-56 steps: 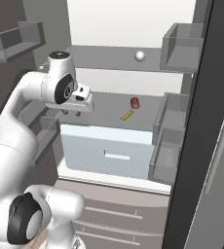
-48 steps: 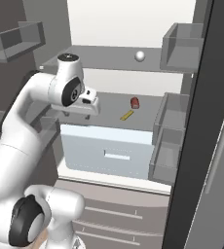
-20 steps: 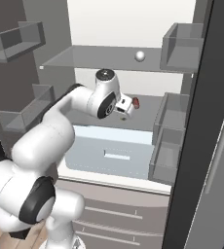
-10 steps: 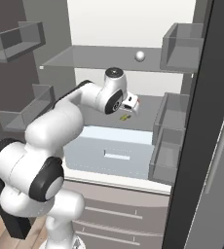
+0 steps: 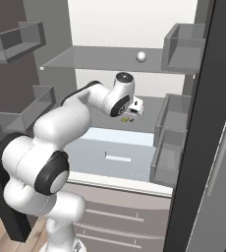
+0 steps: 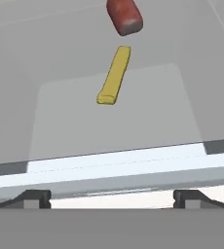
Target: Pick the egg and butter from the fridge and place them by the bowl for mixing.
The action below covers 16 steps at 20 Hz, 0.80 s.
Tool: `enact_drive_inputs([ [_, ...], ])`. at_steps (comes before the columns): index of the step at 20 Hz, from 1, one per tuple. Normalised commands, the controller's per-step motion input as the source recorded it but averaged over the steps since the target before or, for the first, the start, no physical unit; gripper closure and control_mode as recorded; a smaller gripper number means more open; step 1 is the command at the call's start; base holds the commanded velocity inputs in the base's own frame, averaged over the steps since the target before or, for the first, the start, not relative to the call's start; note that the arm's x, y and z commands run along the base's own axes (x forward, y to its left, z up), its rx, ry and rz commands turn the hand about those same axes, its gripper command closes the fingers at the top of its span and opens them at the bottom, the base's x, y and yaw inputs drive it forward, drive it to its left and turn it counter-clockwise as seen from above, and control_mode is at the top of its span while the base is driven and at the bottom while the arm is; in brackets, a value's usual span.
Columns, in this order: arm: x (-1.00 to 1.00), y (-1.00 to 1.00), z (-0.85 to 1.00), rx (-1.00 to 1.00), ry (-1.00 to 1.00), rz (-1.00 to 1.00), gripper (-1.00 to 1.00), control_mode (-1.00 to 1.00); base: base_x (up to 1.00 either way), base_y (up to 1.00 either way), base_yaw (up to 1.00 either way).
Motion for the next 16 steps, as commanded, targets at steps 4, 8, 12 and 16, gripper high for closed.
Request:
enact_drive_inputs([
  [4,0.43,0.0,-0.2,0.02,0.0,0.0,-1.0,-1.0,0.0,0.0,0.0],
  [8,0.43,0.01,-0.19,0.01,0.0,0.0,-1.0,-1.0,0.0,0.0,0.0],
  [12,0.51,0.0,-0.05,0.02,0.0,0.0,-1.0,-1.0,0.0,0.0,0.0],
  [16,0.39,0.0,-0.15,0.0,0.0,0.0,-1.0,-1.0,0.0,0.0,0.0],
])
